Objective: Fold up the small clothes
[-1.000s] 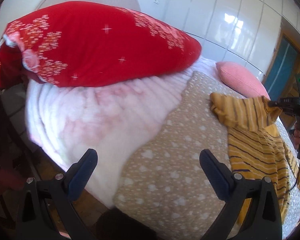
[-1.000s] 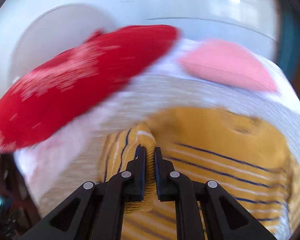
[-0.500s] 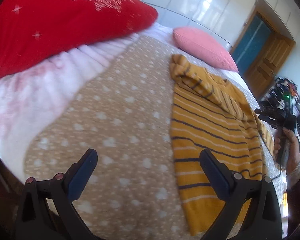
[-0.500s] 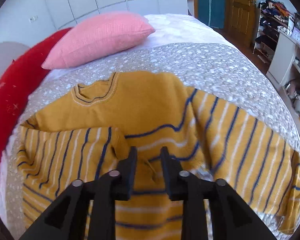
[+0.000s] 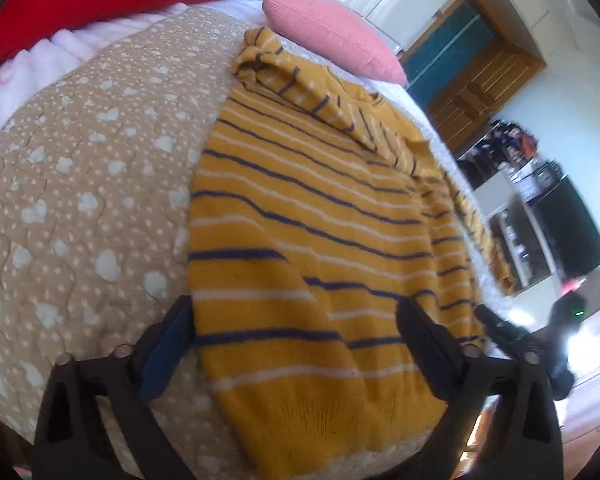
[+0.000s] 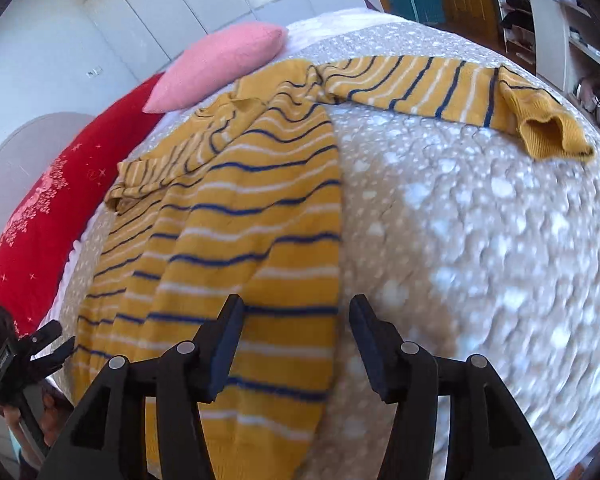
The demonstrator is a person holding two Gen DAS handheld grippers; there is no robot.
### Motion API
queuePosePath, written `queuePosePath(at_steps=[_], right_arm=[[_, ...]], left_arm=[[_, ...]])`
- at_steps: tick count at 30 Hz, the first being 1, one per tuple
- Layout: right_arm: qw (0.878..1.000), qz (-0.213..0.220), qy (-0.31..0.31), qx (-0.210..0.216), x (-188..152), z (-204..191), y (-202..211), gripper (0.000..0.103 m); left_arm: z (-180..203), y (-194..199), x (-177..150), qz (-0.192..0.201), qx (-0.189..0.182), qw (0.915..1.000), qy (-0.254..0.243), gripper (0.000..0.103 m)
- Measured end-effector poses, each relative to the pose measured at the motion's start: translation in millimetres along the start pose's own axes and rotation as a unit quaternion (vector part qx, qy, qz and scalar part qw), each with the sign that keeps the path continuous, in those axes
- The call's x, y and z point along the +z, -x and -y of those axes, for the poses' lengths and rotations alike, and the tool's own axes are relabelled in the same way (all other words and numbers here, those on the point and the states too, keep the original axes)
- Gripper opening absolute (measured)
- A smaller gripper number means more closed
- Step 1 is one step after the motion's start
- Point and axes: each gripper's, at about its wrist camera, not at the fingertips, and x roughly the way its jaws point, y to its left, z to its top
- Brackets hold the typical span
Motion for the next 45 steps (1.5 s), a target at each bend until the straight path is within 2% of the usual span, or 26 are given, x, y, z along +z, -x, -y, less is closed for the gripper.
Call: queuePosePath(at_steps=[1, 2, 3, 4, 6, 9, 11, 14, 16, 18, 21, 23, 26, 29, 31, 33, 37, 38, 39, 40, 43, 45], right_arm=[[1.000, -0.001, 0.001, 0.009, -2.6, -7.9, -3.0, 0.059], [1.000, -0.005, 0.005, 0.015, -3.1, -15.0, -6.5, 0.053], [1.000, -0.009, 0.009, 0.018, -1.5, -18.9, -9.6, 0.042], [0.999, -0.018, 0.010, 0.030, 1.2, -21.8, -13.7, 0.011], [0.998, -0.018, -0.008, 0.059, 6.6, -20.9, -11.4, 0.012], [0.997, -0.005, -0.007, 0.078, 3.5, -23.6, 13.6, 0.010], [0.996, 0.000, -0.009, 0.093, -1.7, -18.5, 33.5, 0.010], [0.995, 0.001, -0.016, 0.094, -12.4, -4.9, 50.5, 0.012], [0.996, 0.007, -0.033, 0.081, -12.9, 9.8, 52.0, 0.016], [0.997, 0.027, -0.057, 0.046, -3.2, 29.2, 54.8, 0.016], [0.994, 0.060, -0.094, -0.003, 16.1, 60.8, 56.6, 0.019], [0.990, 0.077, -0.109, -0.049, 31.9, 81.3, 51.2, 0.031], [0.981, 0.093, -0.154, -0.078, 54.7, 111.4, 37.0, 0.044], [0.967, 0.120, -0.172, -0.142, 74.1, 127.7, 30.6, 0.045], [0.959, 0.127, -0.159, -0.197, 85.8, 134.9, 29.6, 0.045], [0.955, 0.130, -0.132, -0.232, 94.5, 133.8, 26.3, 0.045], [0.959, 0.122, -0.071, -0.244, 109.7, 125.8, 11.0, 0.045], [0.964, 0.116, -0.057, -0.231, 113.0, 124.4, 9.2, 0.037], [0.970, 0.108, -0.047, -0.214, 117.9, 124.7, 7.9, 0.024], [0.974, 0.099, -0.042, -0.201, 121.5, 124.7, 8.7, 0.007], [0.976, 0.126, -0.074, -0.163, 140.0, 133.9, 31.1, 0.006], [0.970, 0.152, -0.121, -0.148, 152.7, 149.8, 50.5, 0.006]], left_arm=[[5.8, -2.9, -2.6, 0.000, 0.039, 0.9991, -0.015, 0.064], [8.4, -3.5, -1.8, -0.004, 0.075, 0.9969, -0.024, 0.032], [5.7, -1.8, 1.5, -0.011, 0.065, 0.9977, -0.014, 0.016], [0.6, 2.8, 5.3, -0.019, 0.042, 0.9989, 0.007, 0.016], [-6.3, 18.2, 9.7, -0.013, 0.041, 0.9989, 0.019, 0.015], [-4.4, 42.2, 7.9, 0.001, 0.038, 0.9991, 0.018, 0.013], [-1.2, 61.6, 1.8, 0.012, 0.043, 0.9990, 0.010, 0.004], [-3.9, 76.6, -11.2, 0.024, 0.069, 0.9973, -0.003, 0.004], [-10.3, 79.1, -13.6, 0.026, 0.078, 0.9966, -0.003, 0.014], [-16.2, 82.9, -14.1, 0.031, 0.084, 0.9960, 0.004, 0.041], [-23.6, 98.1, -13.1, 0.061, 0.095, 0.9936, 0.010, 0.055], [-23.9, 104.3, -11.4, 0.072, 0.102, 0.9922, 0.009, 0.060], [-20.2, 106.9, -6.9, 0.077, 0.107, 0.9913, 0.004, 0.060], [-12.6, 105.8, -6.1, 0.074, 0.114, 0.9907, -0.002, 0.060], [-9.0, 104.9, -5.6, 0.072, 0.115, 0.9908, -0.006, 0.060], [-5.4, 102.7, -4.3, 0.071, 0.117, 0.9905, -0.010, 0.060], [-0.2, 93.4, -1.5, 0.062, 0.116, 0.9912, -0.012, 0.060], [1.5, 90.7, -0.7, 0.060, 0.114, 0.9915, -0.012, 0.060], [3.3, 88.7, -0.3, 0.058, 0.113, 0.9918, -0.013, 0.060], [5.6, 86.9, 0.3, 0.056, 0.110, 0.9922, -0.014, 0.060], [11.3, 84.8, 1.5, 0.055, 0.104, 0.9928, -0.023, 0.060], [11.9, 83.8, 2.8, 0.055, 0.103, 0.9928, -0.026, 0.060]])
